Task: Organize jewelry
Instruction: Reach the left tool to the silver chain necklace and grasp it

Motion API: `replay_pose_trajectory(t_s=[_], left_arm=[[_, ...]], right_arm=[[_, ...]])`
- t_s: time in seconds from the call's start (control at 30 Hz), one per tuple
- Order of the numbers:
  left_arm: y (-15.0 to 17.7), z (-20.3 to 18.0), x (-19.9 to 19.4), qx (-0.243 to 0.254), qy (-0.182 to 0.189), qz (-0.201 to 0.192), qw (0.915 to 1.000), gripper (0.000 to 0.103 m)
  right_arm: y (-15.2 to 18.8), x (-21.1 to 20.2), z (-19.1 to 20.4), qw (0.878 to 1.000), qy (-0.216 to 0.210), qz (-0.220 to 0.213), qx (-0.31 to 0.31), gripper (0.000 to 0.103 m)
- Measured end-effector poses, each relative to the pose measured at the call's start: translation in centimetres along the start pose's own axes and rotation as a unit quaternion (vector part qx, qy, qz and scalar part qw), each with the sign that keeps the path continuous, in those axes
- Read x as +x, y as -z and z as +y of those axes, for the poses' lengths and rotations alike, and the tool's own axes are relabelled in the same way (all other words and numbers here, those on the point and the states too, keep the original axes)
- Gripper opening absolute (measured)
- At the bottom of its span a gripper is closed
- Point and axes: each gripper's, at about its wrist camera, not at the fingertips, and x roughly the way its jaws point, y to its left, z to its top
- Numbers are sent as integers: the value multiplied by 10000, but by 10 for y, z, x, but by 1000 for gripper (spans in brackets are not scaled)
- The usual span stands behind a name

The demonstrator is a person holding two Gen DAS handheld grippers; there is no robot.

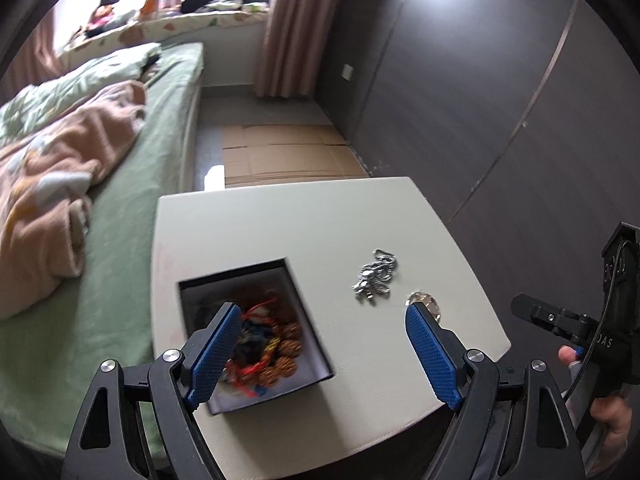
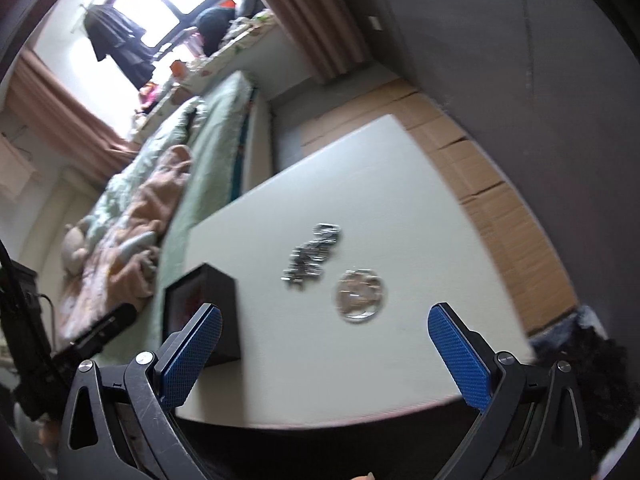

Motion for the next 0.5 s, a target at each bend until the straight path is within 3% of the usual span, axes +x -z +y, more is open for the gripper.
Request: replay_pose_trajectory(t_s=[0.1,0.4,0.5], left_arm=[[-5,-14,14,187,127,230,9995,90],[-21,-46,63,360,98,809,9960,90],[-25,-54,79,419,40,884,9952,81]], right_arm=[[1,-6,-14,9998,108,-91,161,103],[5,-10,-45,9989,37,-138,446,103],[6,-9,-51,9987,2,-135,497,99]])
